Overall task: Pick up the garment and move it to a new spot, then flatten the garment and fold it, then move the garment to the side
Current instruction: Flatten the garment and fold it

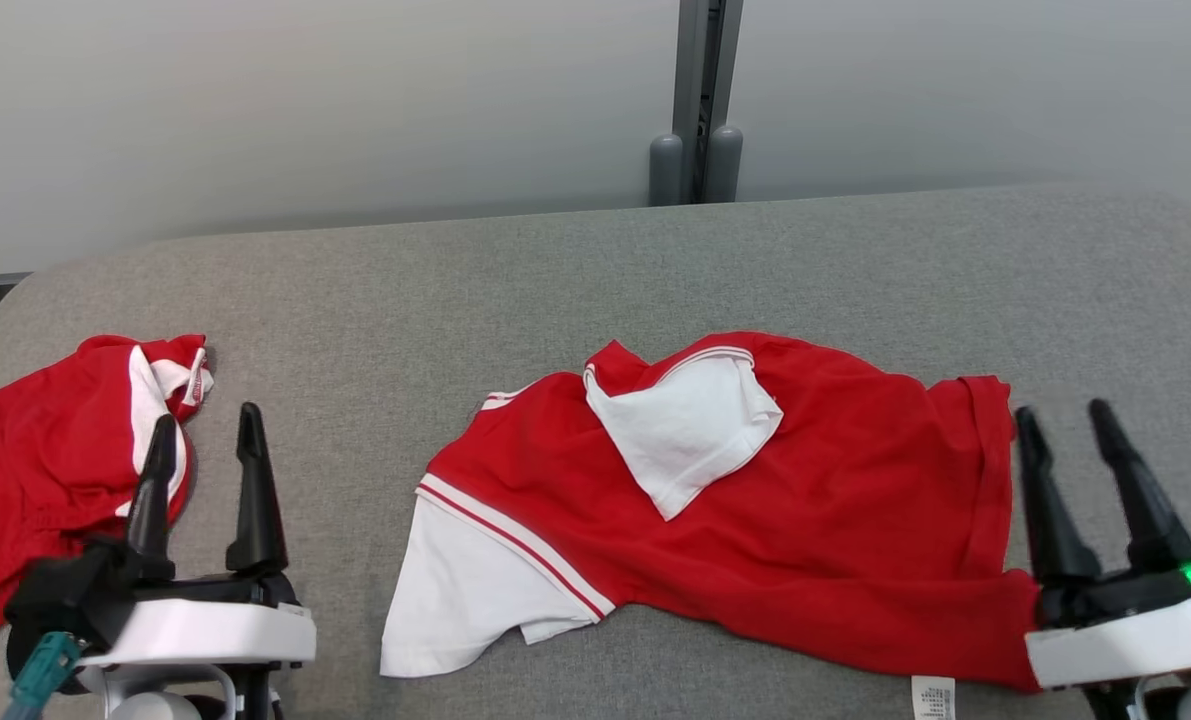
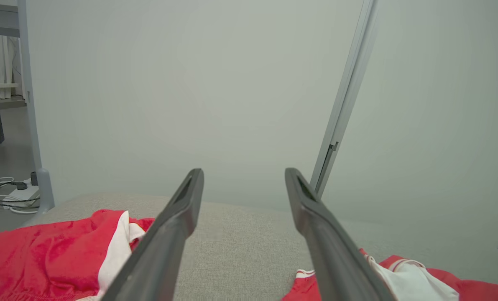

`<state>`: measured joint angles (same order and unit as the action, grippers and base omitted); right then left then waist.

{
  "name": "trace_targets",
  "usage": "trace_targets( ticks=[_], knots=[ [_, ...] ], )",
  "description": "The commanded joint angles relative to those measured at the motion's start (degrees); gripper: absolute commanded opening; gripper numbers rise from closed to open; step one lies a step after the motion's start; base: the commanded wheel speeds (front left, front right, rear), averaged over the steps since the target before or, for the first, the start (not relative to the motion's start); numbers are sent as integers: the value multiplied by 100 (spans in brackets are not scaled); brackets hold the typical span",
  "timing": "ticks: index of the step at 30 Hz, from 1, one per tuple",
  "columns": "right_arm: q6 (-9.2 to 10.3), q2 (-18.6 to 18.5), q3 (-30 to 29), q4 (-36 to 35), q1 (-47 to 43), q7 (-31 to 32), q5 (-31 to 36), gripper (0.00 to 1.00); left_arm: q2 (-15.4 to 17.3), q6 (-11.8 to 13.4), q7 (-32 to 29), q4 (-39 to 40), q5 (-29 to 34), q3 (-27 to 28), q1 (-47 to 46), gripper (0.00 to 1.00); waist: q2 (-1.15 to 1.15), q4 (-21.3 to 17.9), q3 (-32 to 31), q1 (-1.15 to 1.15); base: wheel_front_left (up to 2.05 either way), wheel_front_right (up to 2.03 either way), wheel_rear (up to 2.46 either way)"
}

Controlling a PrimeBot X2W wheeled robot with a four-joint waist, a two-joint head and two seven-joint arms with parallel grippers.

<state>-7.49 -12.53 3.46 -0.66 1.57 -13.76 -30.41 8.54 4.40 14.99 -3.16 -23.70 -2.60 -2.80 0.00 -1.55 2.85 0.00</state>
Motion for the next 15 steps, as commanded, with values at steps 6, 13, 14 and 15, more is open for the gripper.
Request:
trace_targets(
  ticks=[6, 13, 14, 15],
  knots=[
    [-1, 184, -9, 460, -82, -150, 529, 100, -319, -302, 14, -177, 406, 196, 181, 100, 0, 39, 10, 0, 0, 0, 0],
    [-1, 419, -389, 518, -137, -149, 782, 100, -491, -527, 14, -506, 669, 279, 333, 100, 0, 39, -80, 0, 0, 0, 0],
    [-1, 419, -389, 518, -137, -149, 782, 100, -491, -527, 14, -506, 669, 279, 333, 100, 0, 39, -80, 0, 0, 0, 0],
    [-1, 415, -402, 526, -134, -149, 794, 100, -502, -540, 15, -534, 696, 299, 338, 100, 0, 37, -89, 0, 0, 0, 0]
  ],
)
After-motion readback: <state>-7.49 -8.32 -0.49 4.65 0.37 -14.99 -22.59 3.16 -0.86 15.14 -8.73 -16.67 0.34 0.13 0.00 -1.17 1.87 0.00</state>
